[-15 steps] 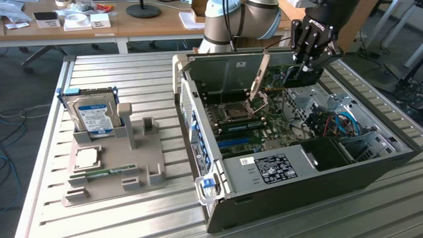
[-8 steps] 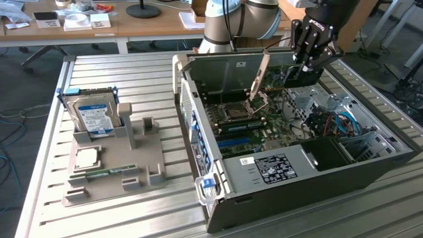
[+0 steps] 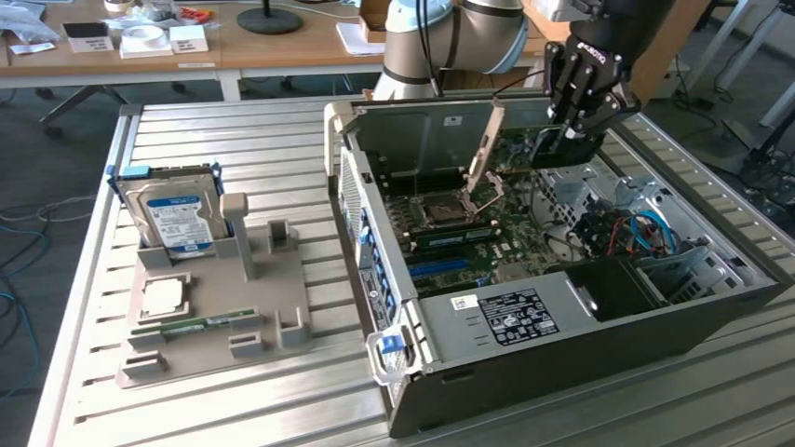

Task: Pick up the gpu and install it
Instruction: 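Insert the gpu into the slot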

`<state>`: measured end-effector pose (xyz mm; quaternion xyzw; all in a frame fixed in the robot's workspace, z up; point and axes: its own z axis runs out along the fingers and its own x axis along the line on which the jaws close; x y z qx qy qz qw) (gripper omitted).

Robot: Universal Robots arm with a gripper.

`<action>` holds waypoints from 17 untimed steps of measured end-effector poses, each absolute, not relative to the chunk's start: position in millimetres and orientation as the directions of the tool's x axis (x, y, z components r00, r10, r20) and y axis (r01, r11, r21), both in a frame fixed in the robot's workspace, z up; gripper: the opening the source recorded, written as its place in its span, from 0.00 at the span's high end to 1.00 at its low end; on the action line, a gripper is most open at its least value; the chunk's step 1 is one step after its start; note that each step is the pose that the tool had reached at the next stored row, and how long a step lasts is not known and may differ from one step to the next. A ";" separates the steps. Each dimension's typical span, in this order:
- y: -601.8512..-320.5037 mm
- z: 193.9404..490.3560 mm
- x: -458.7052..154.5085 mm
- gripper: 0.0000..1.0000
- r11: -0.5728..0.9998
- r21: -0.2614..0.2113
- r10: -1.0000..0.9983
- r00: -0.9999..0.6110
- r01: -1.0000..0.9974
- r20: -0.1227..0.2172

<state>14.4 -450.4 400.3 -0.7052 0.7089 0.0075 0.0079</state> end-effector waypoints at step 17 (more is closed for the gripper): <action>-450.4 393.7 10.6 0.73 0.005 -0.003 -1.000 -0.005 -1.000 -0.023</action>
